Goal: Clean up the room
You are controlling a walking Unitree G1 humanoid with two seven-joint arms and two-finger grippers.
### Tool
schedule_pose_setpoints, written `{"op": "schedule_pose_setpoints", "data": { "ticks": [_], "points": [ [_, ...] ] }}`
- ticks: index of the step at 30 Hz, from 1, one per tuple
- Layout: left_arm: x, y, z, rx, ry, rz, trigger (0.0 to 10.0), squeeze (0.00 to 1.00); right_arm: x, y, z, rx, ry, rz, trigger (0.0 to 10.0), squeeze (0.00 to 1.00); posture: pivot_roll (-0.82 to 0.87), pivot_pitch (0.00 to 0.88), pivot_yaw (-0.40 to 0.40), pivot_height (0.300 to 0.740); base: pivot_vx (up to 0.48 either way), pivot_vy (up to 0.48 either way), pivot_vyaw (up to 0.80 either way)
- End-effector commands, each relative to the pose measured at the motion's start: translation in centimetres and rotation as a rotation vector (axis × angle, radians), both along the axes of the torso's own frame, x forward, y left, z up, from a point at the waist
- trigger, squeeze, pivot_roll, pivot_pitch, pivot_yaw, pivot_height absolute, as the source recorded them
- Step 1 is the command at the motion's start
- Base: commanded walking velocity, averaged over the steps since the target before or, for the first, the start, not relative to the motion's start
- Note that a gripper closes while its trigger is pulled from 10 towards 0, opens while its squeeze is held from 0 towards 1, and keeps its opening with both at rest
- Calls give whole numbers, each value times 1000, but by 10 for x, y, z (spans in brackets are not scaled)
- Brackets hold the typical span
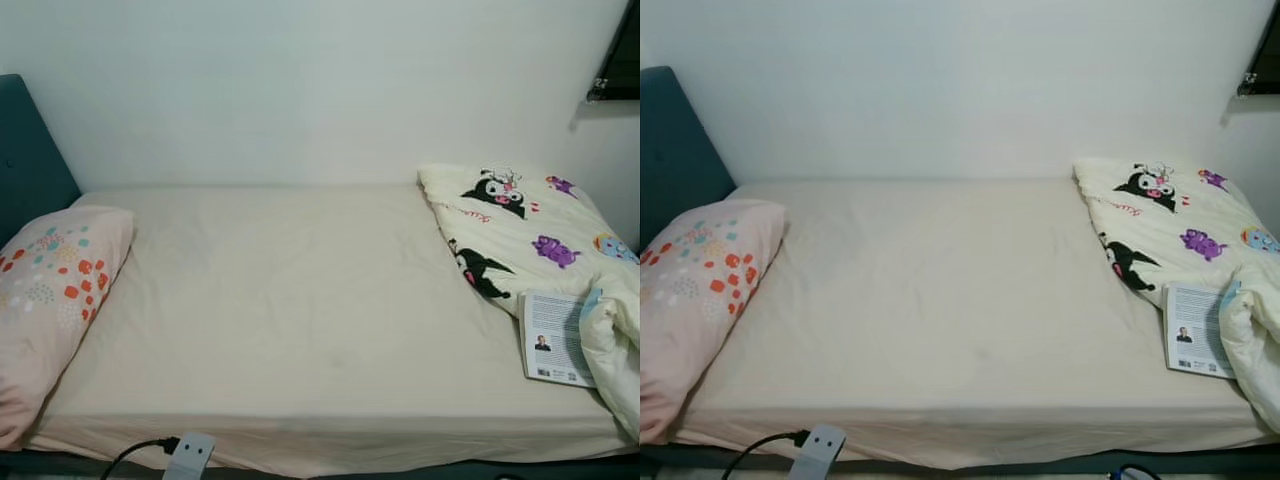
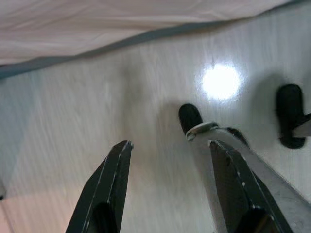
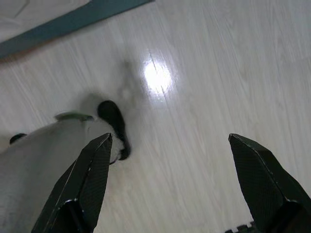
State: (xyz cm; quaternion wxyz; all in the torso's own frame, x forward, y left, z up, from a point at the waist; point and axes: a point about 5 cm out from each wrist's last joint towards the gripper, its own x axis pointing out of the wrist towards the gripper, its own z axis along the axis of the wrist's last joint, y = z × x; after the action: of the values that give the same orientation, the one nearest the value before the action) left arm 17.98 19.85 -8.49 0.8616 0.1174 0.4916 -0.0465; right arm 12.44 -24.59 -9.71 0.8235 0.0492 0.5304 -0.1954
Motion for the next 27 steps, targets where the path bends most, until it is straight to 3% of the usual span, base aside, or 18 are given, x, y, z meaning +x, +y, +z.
{"op": "schedule_pose_setpoints", "data": {
  "ticks": [1, 27],
  "points": [
    [-4, -2, -2, -12, 17, 5, 10000, 0, -2, -3, 0, -10, 19, 15, 10000, 0, -64, 0, 29, 716, 0, -465, 0],
    [-4, -3, -2, -13, 26, -15, 10000, 0, 1, -2, 1, -1, 8, 13, 10000, 0, -64, 0, 35, 716, 0, -466, 0]
  ]
}}
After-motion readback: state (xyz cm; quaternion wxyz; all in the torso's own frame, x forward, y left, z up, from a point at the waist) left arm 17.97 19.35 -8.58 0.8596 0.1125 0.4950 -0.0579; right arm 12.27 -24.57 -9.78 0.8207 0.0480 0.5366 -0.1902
